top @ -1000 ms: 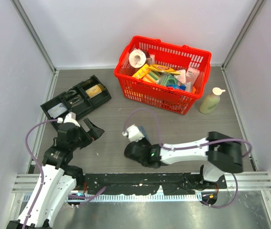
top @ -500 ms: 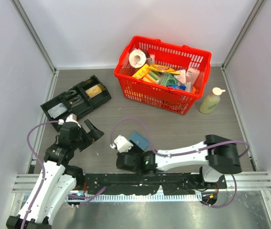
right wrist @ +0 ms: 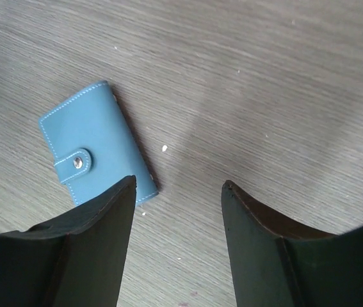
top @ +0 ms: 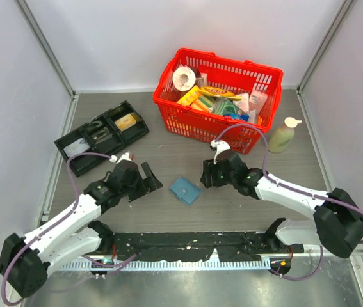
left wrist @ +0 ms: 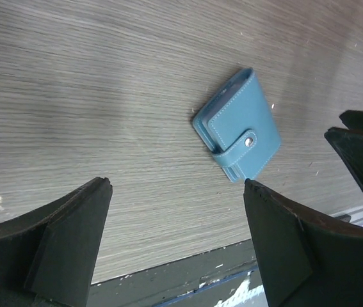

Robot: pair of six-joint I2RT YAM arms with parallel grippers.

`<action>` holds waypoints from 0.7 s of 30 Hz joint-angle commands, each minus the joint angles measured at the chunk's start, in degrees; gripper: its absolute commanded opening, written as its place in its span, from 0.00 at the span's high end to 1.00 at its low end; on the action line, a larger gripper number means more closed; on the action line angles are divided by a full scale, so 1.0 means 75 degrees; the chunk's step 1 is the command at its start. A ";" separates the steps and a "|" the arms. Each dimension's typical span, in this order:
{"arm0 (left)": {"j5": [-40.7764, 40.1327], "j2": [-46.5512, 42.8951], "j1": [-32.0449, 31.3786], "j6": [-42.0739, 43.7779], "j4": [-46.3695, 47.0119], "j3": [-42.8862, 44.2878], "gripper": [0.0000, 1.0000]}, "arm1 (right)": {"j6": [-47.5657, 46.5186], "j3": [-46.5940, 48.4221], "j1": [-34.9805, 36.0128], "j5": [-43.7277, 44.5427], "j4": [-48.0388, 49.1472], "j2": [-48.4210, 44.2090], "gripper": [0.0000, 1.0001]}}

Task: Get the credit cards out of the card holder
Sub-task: Open the card holder at the center of the board.

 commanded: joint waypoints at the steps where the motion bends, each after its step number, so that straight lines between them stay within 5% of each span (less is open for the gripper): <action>1: -0.0842 0.0643 -0.0829 -0.0668 0.1236 0.0146 0.13 | 0.0090 -0.0352 -0.0605 -0.2097 0.0924 0.0250 0.42; 13: -0.1135 0.3421 -0.1839 -0.0670 0.2210 0.0884 0.29 | 0.1262 -0.1150 -0.0384 -0.3399 0.3009 0.1211 0.51; 17: -0.1253 0.3925 -0.1839 -0.0518 0.2351 0.1013 0.44 | 0.1672 -0.1150 0.0448 -0.3224 0.3291 0.1375 0.51; 21: -0.1300 0.4394 -0.1839 -0.0295 0.2059 0.1458 0.44 | 0.2234 -0.1419 0.0625 -0.2288 0.3410 0.1085 0.52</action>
